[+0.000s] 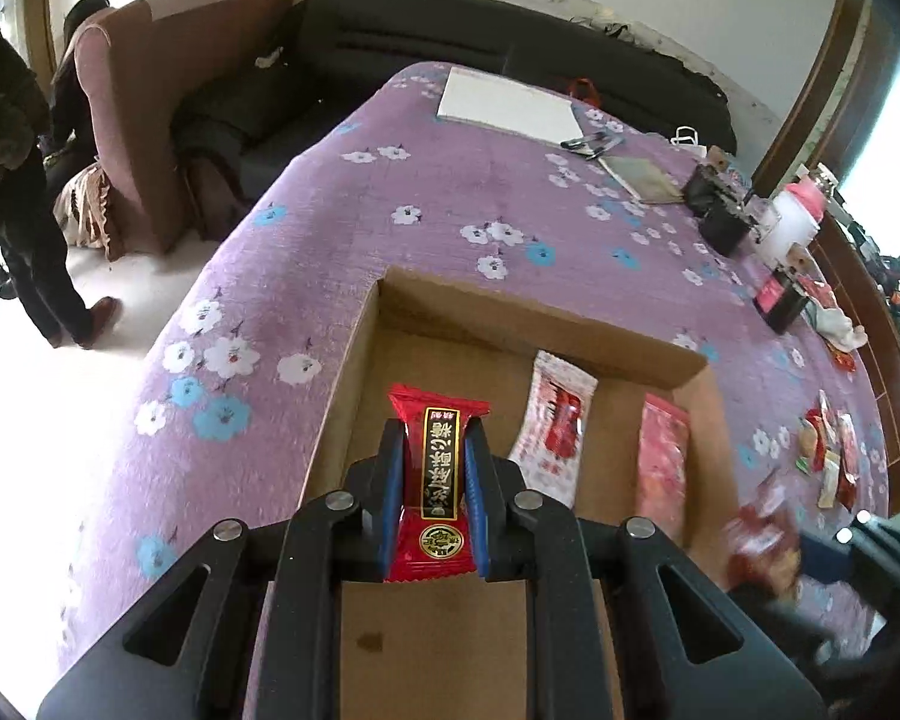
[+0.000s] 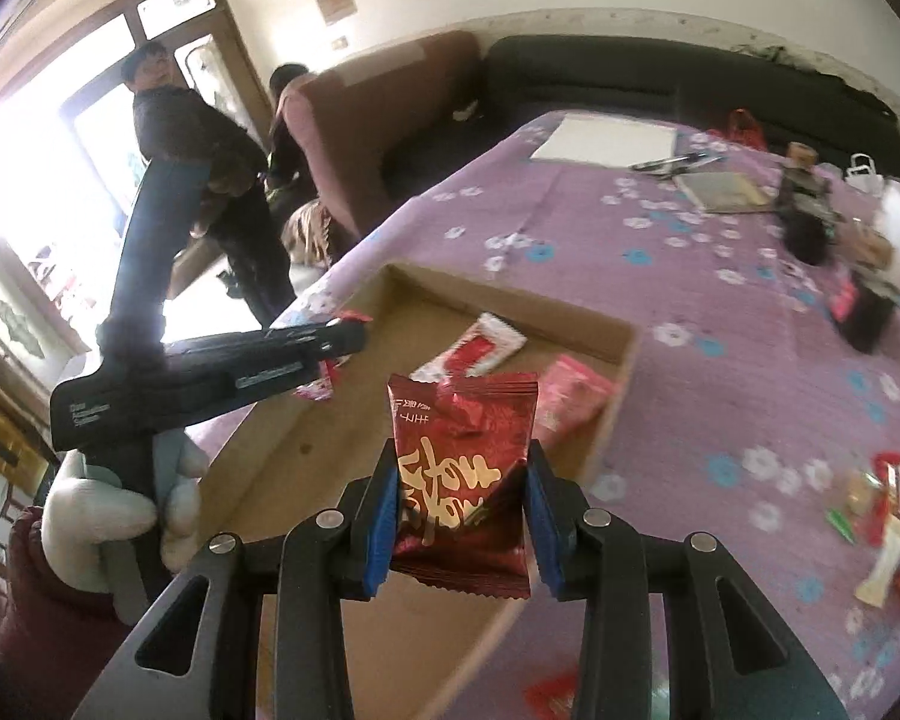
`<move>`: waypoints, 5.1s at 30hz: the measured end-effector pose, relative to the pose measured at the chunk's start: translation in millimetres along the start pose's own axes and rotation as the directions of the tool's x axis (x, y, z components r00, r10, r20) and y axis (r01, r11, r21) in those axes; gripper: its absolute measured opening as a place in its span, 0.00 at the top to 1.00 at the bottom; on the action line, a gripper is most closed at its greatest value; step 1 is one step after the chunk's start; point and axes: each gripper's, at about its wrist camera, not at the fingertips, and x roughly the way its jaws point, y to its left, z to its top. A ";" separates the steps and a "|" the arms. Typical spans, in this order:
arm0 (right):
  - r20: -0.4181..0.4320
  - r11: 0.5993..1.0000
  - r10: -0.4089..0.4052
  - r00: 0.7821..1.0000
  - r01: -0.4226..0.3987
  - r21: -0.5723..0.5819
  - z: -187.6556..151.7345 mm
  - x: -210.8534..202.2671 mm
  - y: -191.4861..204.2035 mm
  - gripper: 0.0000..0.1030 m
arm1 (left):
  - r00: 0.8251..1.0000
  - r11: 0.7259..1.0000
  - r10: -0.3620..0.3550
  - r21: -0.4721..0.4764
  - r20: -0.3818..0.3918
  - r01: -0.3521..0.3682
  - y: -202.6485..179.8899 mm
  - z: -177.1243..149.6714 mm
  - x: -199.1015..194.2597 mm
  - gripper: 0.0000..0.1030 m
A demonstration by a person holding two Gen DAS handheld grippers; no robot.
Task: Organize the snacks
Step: 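Carry both snacks to the cardboard tray and open both tools to release them, then grasp the green-wrapped candy with the right tool while the left tool grasps a small red candy, then carry both candies over the cardboard tray and open the left tool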
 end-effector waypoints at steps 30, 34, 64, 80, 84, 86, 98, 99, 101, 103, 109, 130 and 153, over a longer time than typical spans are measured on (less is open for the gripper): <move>-0.012 1.000 -0.008 1.000 0.008 0.001 -3.0 19.1 2.7 0.58 | 0.997 0.994 -0.036 -0.097 0.070 0.043 -1.3 -11.6 -46.5 0.59; 0.051 0.998 -0.004 0.999 0.001 0.056 -8.5 -21.4 -24.3 0.56 | 0.990 0.990 -0.069 -0.112 0.122 0.082 -8.1 -25.1 -75.2 0.44; -0.038 0.984 -0.175 0.984 0.176 0.025 -123.9 -36.7 -112.4 0.79 | 0.951 0.924 -0.305 0.257 0.048 0.283 -159.9 -130.3 -99.7 0.45; 0.017 0.977 -0.177 0.984 0.174 0.120 -138.0 -58.5 -158.2 0.78 | 0.986 0.921 -0.078 0.369 -0.150 0.129 -213.7 -144.0 -17.1 0.59; 0.020 0.968 -0.199 0.980 0.193 0.162 -139.3 -63.6 -169.0 0.78 | 0.941 0.907 -0.285 0.264 -0.184 0.327 -208.7 -135.6 -29.3 0.59; 0.025 0.956 -0.217 0.976 0.207 0.208 -140.5 -68.3 -181.7 0.78 | 0.936 0.911 -0.318 0.226 -0.148 0.346 -204.8 -129.7 -38.7 0.59; 0.046 0.935 -0.244 0.969 0.222 0.277 -145.8 -79.4 -203.2 0.76 | 0.997 0.790 -0.014 0.610 -0.080 0.060 -235.6 -165.2 -24.9 0.59; 0.048 0.935 -0.239 0.970 0.217 0.281 -146.1 -79.7 -204.0 0.76 | 0.997 0.780 -0.004 0.624 -0.080 0.053 -235.8 -168.1 -23.1 0.59; 0.050 0.935 -0.228 0.972 0.204 0.291 -146.2 -80.3 -206.1 0.76 | 0.996 0.771 -0.021 0.633 -0.090 0.074 -236.3 -168.8 -25.3 0.80; 0.052 0.935 -0.225 0.973 0.201 0.293 -146.2 -80.0 -206.9 0.76 | 0.995 0.776 -0.026 0.626 -0.095 0.080 -237.2 -169.4 -26.1 0.84; 0.052 0.933 -0.259 0.964 0.236 0.271 -146.9 -80.4 -202.9 0.78 | 0.993 0.809 -0.076 0.577 -0.085 0.111 -245.7 -172.2 -29.3 0.85; 0.109 0.928 -0.306 0.946 0.271 0.255 -141.5 -94.8 -182.9 0.78 | 0.981 0.955 -0.164 0.268 0.106 0.131 -128.6 -114.9 -108.8 0.84; -0.009 0.995 0.021 1.000 -0.020 0.099 -14.8 4.3 -42.0 0.79 | 1.000 1.000 0.004 0.018 -0.015 -0.004 -8.5 -49.1 -16.4 0.84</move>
